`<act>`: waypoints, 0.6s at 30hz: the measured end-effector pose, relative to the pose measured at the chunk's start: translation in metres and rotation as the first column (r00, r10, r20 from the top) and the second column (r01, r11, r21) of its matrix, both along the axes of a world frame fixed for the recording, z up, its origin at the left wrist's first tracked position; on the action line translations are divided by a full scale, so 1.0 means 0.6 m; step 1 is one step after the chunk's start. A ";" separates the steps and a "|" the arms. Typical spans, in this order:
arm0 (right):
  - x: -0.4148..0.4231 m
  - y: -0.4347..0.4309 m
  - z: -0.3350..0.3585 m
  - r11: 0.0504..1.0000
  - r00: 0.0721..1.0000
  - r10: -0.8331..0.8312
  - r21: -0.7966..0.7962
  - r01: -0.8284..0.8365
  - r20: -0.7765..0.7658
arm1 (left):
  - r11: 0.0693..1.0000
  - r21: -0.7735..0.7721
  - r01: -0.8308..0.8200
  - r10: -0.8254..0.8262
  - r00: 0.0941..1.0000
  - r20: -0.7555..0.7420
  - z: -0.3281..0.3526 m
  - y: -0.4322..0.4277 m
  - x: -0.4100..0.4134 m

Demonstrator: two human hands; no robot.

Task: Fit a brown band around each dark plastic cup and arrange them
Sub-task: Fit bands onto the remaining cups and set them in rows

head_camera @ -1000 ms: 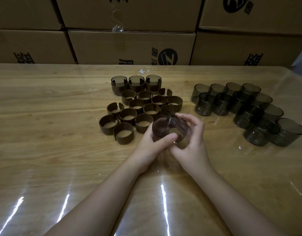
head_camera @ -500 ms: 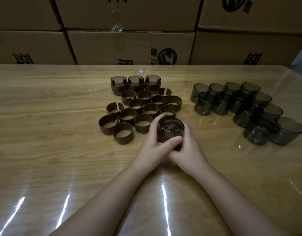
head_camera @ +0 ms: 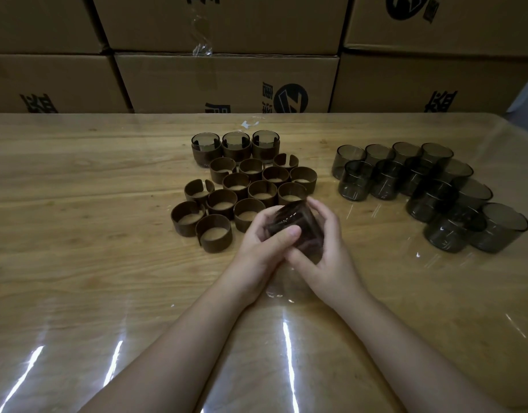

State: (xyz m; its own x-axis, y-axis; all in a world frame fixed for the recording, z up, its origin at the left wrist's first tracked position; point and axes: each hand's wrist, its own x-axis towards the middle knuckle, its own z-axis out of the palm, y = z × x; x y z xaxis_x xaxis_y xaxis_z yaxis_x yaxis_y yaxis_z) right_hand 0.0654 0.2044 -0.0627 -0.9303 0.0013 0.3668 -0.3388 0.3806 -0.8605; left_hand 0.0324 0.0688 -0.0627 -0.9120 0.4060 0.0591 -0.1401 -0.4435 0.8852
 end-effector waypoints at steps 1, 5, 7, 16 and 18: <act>0.000 0.001 0.000 1.000 0.999 -0.017 0.012 0.017 -0.029 | 1.000 0.015 -0.001 0.001 1.000 0.008 0.001 -0.002 0.000; -0.003 0.005 -0.002 0.995 0.996 -0.071 0.060 0.074 -0.046 | 0.976 -0.200 -0.086 0.057 0.987 -0.147 0.007 0.005 0.002; -0.003 0.006 -0.001 0.995 0.997 -0.068 0.073 0.066 0.022 | 0.919 -0.350 -0.182 0.086 0.958 -0.273 0.007 0.012 0.010; -0.006 0.017 0.014 0.996 0.974 0.024 -0.086 -0.005 0.223 | 0.717 -0.608 -0.341 0.036 0.889 -0.456 0.003 0.020 0.029; -0.004 0.019 0.015 0.990 0.963 0.047 -0.143 -0.009 0.267 | 0.696 -0.623 -0.358 -0.001 0.867 -0.499 0.003 0.018 0.033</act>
